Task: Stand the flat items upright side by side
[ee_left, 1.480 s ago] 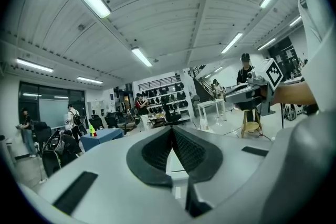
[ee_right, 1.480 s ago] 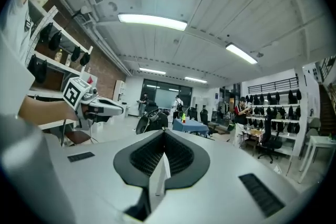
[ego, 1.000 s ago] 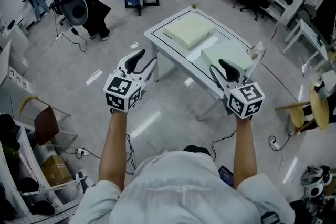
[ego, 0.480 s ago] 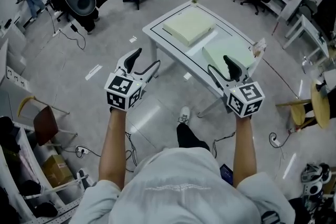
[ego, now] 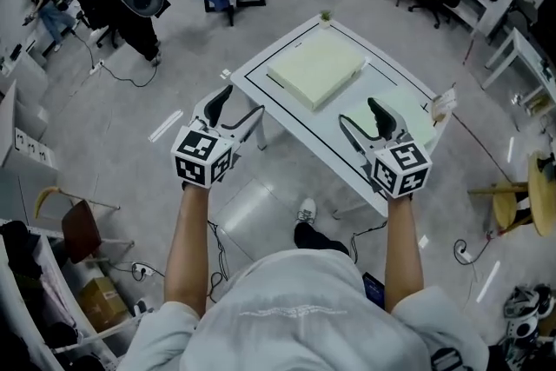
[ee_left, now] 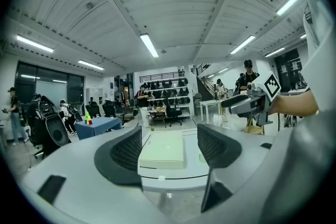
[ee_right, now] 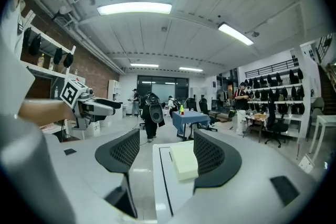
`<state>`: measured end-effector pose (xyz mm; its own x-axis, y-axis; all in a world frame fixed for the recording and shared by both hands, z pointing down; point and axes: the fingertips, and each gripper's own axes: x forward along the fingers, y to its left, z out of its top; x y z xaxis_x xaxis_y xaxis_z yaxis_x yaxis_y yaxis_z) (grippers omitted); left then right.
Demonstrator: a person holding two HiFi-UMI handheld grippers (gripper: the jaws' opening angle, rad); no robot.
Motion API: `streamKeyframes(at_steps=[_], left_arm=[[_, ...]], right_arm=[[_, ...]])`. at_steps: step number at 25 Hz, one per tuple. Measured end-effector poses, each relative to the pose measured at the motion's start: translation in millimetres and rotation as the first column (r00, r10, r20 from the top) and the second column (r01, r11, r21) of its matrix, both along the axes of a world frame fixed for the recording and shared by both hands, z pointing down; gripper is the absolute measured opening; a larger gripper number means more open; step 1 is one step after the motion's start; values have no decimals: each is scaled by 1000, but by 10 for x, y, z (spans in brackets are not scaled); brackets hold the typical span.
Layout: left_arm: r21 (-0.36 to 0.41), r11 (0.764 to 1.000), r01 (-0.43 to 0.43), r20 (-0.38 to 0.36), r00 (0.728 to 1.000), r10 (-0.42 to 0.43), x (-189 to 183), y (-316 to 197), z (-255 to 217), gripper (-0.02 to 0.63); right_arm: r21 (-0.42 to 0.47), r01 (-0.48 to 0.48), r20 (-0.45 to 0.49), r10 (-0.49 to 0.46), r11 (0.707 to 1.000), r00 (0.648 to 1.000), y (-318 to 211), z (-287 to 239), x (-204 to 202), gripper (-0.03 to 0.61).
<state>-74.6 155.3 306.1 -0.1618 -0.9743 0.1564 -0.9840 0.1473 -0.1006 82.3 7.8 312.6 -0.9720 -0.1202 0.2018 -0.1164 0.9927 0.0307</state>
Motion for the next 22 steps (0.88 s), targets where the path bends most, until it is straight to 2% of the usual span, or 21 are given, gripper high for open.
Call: streamKeyframes(at_steps=[6, 11, 22], left_arm=[[-11, 1000, 18, -41, 999, -19, -559, -871, 5, 333], [-37, 999, 16, -67, 998, -18, -835, -1437, 107, 331], [-82, 996, -20, -121, 993, 10, -1211, -2161, 471, 348]], right_arm=[[-67, -25, -30, 23, 997, 999, -867, 155, -437, 333], [-100, -60, -31, 57, 993, 998, -1404, 241, -660, 336], [-249, -88, -58, 76, 965, 995, -1935, 608, -1050, 356]])
